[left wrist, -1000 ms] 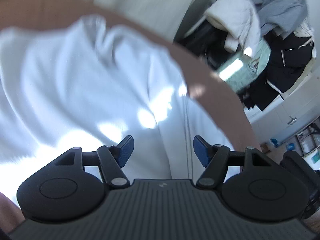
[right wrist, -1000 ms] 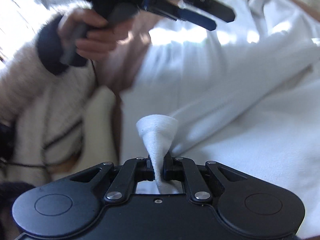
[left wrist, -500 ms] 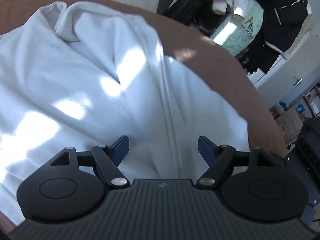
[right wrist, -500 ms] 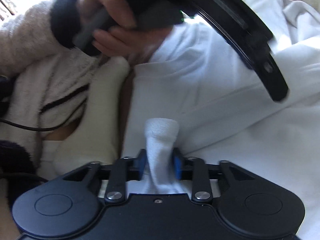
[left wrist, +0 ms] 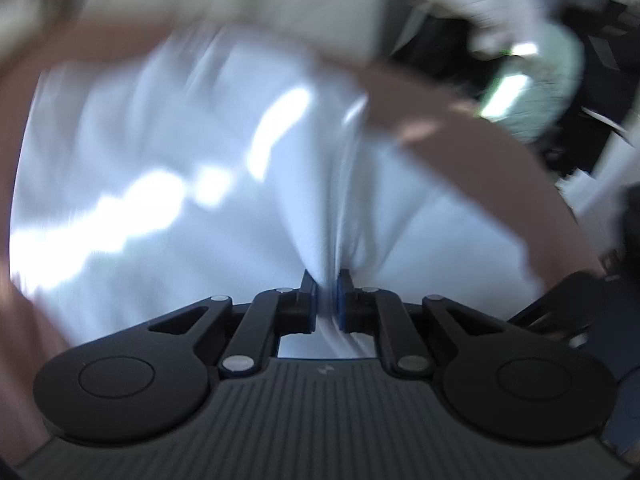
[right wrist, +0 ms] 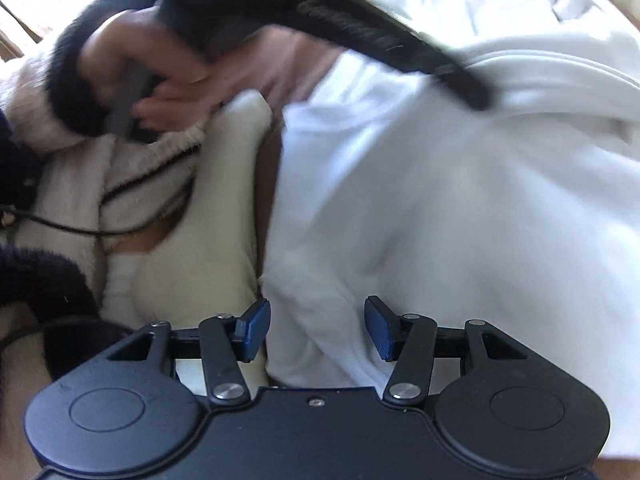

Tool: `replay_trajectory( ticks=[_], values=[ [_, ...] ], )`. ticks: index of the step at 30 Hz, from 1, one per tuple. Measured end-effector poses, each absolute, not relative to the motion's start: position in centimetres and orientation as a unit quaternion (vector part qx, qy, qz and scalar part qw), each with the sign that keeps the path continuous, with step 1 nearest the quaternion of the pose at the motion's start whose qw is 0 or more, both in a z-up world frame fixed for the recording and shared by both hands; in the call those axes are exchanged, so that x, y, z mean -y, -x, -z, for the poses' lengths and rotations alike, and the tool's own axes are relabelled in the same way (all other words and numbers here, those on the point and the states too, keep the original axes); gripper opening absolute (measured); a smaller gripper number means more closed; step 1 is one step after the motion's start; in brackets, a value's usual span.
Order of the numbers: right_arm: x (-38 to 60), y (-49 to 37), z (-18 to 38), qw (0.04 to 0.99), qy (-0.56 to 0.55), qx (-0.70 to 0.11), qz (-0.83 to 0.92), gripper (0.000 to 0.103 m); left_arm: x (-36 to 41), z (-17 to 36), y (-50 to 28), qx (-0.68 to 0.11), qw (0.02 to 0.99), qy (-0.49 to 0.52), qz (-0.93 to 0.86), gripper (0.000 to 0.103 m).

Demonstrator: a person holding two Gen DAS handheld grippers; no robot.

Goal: Fold clothes

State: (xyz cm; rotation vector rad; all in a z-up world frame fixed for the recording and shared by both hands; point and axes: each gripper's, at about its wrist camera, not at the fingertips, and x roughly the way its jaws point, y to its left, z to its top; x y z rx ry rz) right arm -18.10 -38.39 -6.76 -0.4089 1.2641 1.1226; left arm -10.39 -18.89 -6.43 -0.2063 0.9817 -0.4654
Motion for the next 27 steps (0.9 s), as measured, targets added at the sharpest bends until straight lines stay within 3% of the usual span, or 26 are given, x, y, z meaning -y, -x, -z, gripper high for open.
replay_trajectory(
  ticks=[3,6,8,17,22,27],
  values=[
    [38.1,16.9,7.0,0.65,0.175,-0.564,-0.478,0.052,18.0,7.5,9.5,-0.488,0.835,0.119,0.224,0.014],
    [39.7,15.8,3.9,0.696,0.11,-0.518,-0.485,0.053,18.2,5.8,9.3,-0.473,0.844,0.086,0.236,0.027],
    [41.3,14.7,2.1,0.732,0.049,-0.479,-0.481,0.055,18.3,4.8,9.4,-0.461,0.849,0.07,0.248,0.027],
    [44.7,6.3,3.8,0.78,-0.241,-0.492,-0.302,0.062,12.4,-3.9,3.3,-0.416,0.864,0.022,0.282,0.033],
    [45.2,2.8,8.4,0.773,-0.377,-0.476,-0.184,0.068,9.4,-1.0,1.0,-0.436,0.858,0.122,0.241,0.033],
    [45.6,3.1,12.1,0.786,-0.409,-0.446,-0.13,0.062,7.3,2.4,2.2,-0.458,0.845,0.142,0.238,0.033]
  ],
)
